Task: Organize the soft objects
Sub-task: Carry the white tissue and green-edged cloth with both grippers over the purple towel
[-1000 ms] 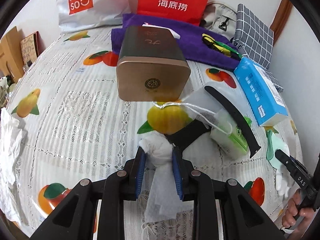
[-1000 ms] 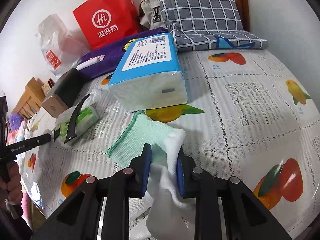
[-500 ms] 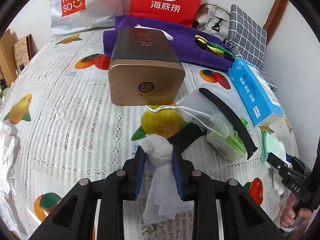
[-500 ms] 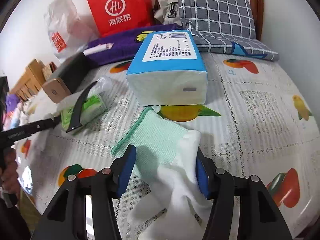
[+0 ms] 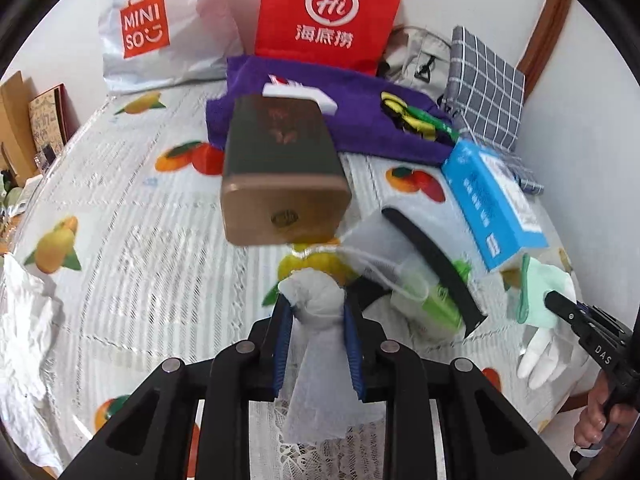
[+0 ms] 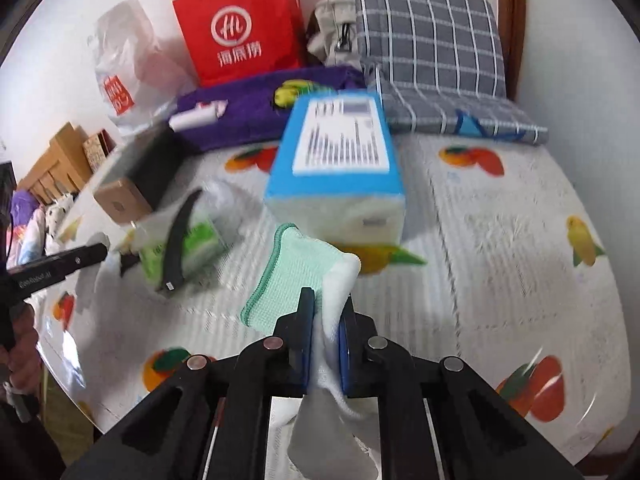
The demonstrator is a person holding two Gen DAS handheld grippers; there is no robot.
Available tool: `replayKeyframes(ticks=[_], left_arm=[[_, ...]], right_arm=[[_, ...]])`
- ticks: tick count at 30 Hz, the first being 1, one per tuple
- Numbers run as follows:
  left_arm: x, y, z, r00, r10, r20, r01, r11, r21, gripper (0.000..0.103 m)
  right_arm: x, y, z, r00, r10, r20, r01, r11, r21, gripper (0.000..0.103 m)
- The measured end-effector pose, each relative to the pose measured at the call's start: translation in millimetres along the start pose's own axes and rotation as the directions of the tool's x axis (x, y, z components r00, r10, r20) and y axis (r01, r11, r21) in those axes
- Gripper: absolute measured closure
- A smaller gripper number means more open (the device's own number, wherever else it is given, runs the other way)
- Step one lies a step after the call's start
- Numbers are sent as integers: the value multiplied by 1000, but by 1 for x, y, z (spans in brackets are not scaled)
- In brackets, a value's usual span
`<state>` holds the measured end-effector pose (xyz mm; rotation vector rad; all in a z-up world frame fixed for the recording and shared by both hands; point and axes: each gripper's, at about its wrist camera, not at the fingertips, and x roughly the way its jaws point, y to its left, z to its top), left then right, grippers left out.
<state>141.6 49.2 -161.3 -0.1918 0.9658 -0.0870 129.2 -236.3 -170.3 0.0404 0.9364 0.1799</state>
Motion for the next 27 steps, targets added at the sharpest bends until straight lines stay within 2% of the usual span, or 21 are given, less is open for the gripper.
replayKeyframes(ticks=[10, 27], left_arm=[[-34, -1, 31, 997, 12, 76, -12, 1000, -4, 79], [-43, -5, 79, 993, 34, 115, -31, 999, -23, 79]], right_arm=[[-34, -1, 36, 995, 19, 102, -20, 1000, 5, 92], [-42, 4, 92, 989, 36, 146, -32, 999, -31, 92]])
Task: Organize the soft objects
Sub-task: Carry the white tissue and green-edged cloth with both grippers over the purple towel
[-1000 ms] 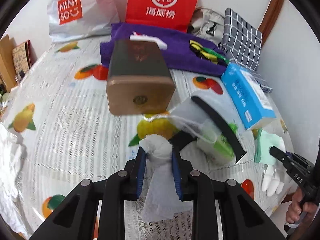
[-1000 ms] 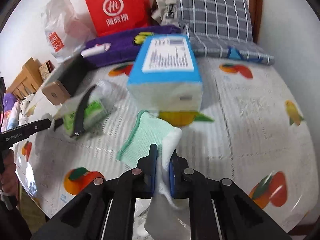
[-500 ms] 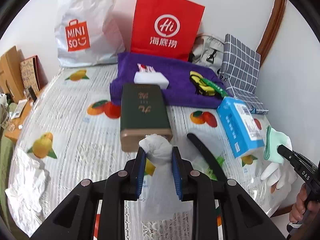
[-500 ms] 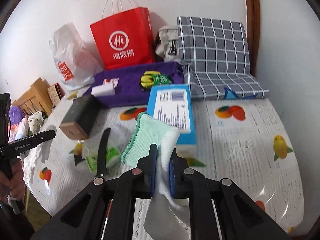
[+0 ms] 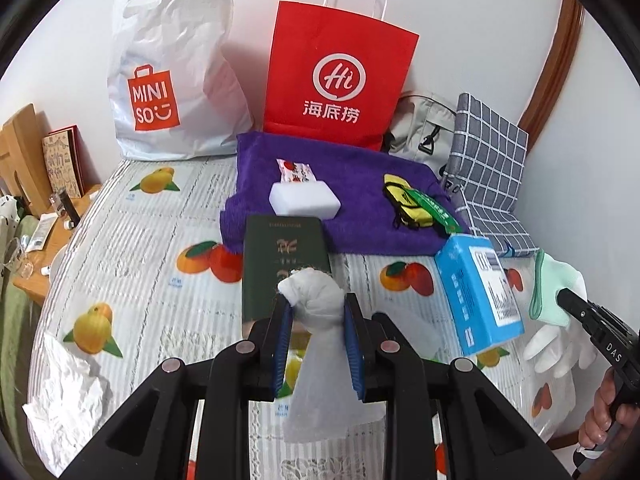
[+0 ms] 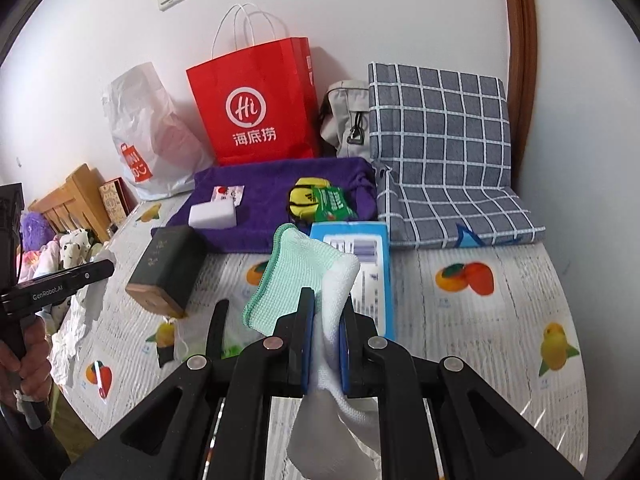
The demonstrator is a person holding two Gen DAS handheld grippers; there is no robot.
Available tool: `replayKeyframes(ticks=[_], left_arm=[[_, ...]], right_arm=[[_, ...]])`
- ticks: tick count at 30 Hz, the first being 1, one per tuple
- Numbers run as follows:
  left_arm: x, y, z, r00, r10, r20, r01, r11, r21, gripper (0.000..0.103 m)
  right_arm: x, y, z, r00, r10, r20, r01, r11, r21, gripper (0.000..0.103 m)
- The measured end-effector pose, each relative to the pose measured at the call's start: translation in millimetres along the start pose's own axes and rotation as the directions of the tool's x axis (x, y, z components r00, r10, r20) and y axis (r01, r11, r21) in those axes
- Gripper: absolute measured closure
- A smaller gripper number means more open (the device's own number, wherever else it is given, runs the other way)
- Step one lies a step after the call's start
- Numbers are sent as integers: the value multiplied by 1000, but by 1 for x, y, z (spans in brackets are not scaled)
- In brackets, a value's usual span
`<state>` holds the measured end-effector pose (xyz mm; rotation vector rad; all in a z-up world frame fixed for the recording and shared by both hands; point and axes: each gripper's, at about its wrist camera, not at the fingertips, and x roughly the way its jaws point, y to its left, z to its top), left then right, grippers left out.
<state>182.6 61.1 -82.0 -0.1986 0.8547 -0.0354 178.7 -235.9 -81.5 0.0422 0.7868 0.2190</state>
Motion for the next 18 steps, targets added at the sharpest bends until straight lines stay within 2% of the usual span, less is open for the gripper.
replayKeyframes(ticks=[18], left_arm=[[29, -3, 60, 999, 40, 13, -40, 999, -2, 79]], right_arm=[[51, -4, 56, 999, 50, -14, -50, 999, -1, 92]])
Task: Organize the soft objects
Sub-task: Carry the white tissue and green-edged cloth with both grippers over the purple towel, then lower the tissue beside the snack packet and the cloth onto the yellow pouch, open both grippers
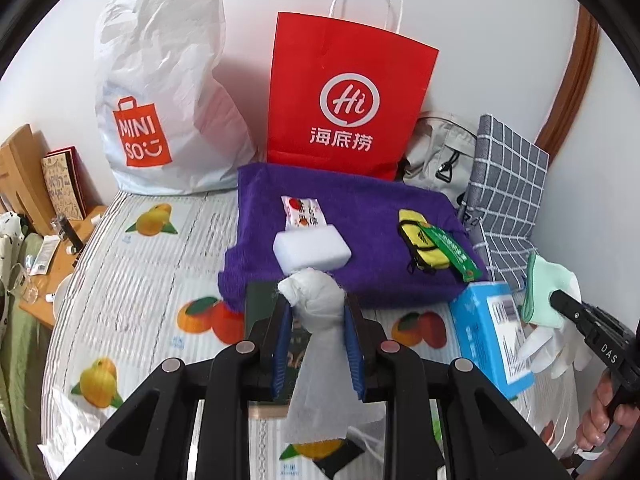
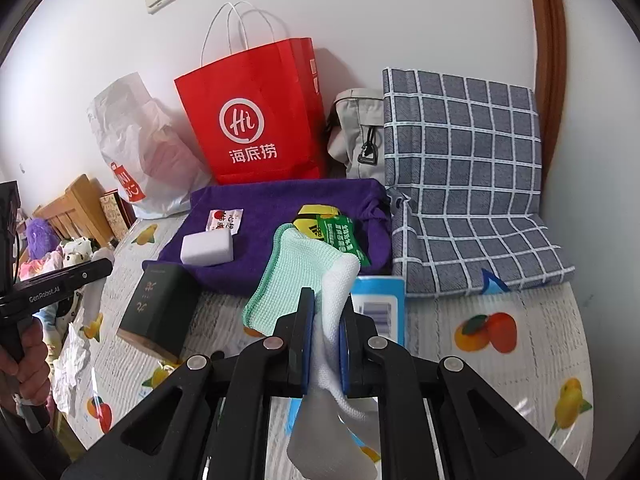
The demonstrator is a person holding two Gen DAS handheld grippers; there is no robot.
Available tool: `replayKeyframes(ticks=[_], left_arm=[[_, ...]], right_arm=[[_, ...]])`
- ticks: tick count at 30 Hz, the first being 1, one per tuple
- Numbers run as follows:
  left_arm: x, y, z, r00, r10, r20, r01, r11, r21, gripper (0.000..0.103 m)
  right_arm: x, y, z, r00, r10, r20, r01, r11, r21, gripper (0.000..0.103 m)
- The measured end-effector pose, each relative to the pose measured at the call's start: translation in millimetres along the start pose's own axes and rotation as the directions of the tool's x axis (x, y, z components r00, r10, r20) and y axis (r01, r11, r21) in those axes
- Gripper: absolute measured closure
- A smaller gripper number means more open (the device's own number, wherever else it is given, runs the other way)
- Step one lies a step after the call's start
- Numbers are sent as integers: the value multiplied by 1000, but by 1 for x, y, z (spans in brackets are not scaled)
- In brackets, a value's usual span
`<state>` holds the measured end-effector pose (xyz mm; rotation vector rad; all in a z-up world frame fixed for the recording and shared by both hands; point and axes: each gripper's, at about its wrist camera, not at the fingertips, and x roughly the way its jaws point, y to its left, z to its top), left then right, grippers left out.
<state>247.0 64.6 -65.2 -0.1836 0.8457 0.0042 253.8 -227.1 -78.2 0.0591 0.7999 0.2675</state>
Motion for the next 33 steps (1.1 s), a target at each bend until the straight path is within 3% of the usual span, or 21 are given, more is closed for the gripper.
replayKeyframes(ticks=[13, 25, 33], left_arm=[[39, 0, 40, 1000, 20, -16, -20, 1000, -15, 79], [69, -6, 82, 1000, -4, -18, 4, 1000, -7, 79], [99, 4, 98, 1000, -1, -30, 0, 999, -37, 79]], right_arm=[[42, -8, 33, 1000, -19, -15, 18, 1000, -13, 92], [77, -8, 76, 1000, -18, -12, 17, 1000, -24, 92], [98, 0, 104, 999, 37, 3, -37, 999, -27, 92]])
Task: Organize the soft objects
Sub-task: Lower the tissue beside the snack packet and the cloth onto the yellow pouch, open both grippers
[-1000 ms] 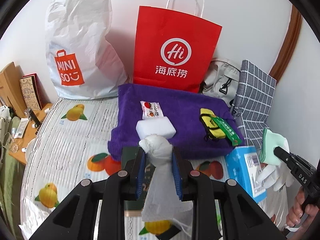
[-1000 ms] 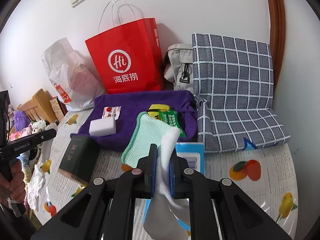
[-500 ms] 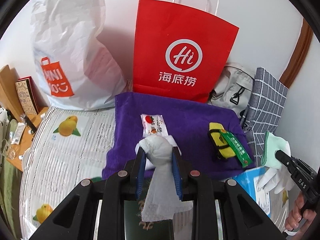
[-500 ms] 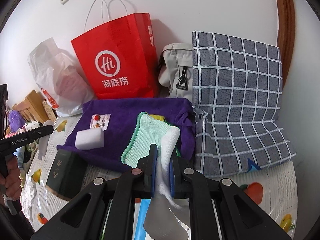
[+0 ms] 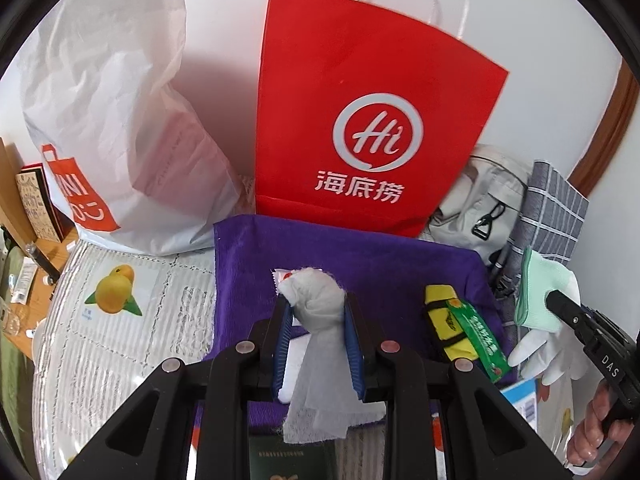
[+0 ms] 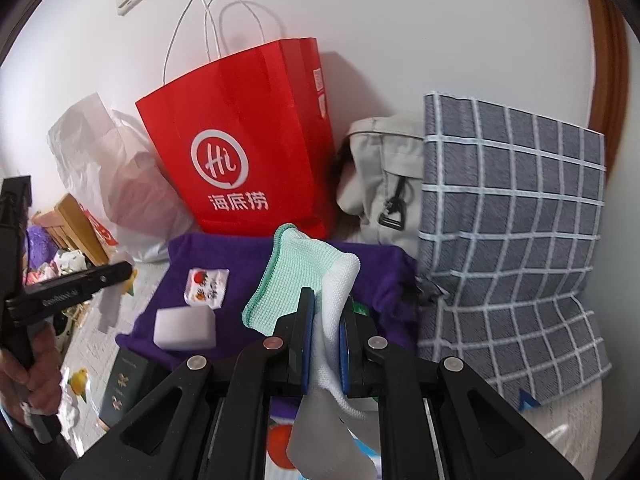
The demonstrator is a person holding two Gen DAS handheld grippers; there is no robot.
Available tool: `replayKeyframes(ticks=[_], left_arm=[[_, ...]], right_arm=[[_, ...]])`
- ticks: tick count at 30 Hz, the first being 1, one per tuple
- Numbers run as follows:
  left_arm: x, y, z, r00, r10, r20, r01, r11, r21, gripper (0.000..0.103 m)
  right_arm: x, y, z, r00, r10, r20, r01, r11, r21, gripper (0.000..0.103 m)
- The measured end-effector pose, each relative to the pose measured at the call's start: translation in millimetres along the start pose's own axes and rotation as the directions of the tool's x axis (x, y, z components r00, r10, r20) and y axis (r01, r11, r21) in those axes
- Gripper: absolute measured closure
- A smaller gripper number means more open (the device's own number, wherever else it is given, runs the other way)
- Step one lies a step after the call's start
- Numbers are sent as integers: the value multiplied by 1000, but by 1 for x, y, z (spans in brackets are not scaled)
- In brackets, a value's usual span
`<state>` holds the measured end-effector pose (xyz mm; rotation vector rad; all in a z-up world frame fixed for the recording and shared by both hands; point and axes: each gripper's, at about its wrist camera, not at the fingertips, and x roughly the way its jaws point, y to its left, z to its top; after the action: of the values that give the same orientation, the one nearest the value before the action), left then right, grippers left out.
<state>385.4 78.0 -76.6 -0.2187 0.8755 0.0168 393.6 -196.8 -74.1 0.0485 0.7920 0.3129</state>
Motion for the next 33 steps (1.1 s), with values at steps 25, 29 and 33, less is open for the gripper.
replayKeyframes(ticks=[25, 29, 33], left_arm=[[81, 11, -1, 991, -8, -130, 11, 1000, 20, 77], [81, 14, -2, 992, -11, -126, 13, 1000, 10, 77], [78, 21, 0, 993, -21, -118, 19, 1000, -20, 77]], right_arm=[[101, -12, -21, 983, 33, -179, -32, 999, 12, 88], [104, -6, -24, 981, 30, -190, -33, 999, -10, 87], [105, -1, -24, 981, 24, -191, -30, 999, -29, 79]])
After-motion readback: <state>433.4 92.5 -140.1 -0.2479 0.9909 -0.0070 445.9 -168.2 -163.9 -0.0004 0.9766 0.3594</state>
